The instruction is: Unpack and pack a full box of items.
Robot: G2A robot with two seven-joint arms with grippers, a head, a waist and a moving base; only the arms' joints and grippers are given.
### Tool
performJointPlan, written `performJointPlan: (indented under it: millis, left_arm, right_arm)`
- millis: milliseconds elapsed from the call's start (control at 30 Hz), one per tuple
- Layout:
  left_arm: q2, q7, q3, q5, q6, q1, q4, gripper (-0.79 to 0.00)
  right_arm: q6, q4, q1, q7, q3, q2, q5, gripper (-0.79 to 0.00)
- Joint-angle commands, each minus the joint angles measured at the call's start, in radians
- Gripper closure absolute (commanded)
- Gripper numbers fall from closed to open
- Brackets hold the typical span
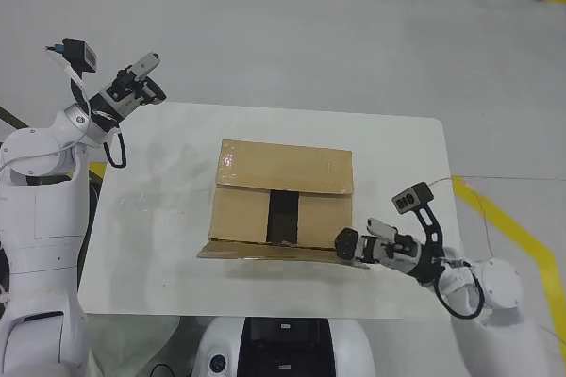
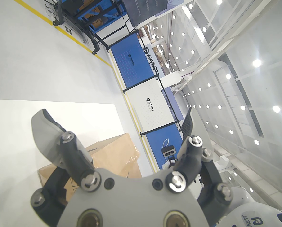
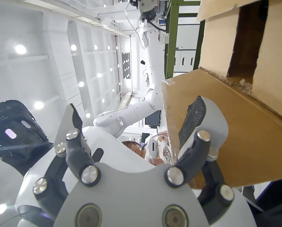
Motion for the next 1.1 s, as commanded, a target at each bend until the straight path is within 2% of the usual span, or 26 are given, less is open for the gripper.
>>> performJointPlan:
  millis: [0,333,633,1067]
  left_arm:
    - [0.000,0.000,0.000,0.000,0.000,0.000,0.000,-0.785]
    - [0.000,0.000,0.000,0.000,0.000,0.000,0.000,-0.785]
    - [0.000,0.000,0.000,0.000,0.000,0.000,0.000,-0.785]
    - [0.000,0.000,0.000,0.000,0.000,0.000,0.000,-0.785]
  right_arm:
    - [0.008,-0.024,-0.006,0.016,-0.012,0.003,-0.026,-0.785]
    - [0.052,-0.089,-0.010,0.049,-0.080,0.019,-0.169,-0.785]
    - [0.096,-0.068,0.032,0.069,-0.184,0.028,-0.282,-0.785]
    - [0.150,-0.025,0.108,0.007,-0.334,0.033,-0.472,-0.785]
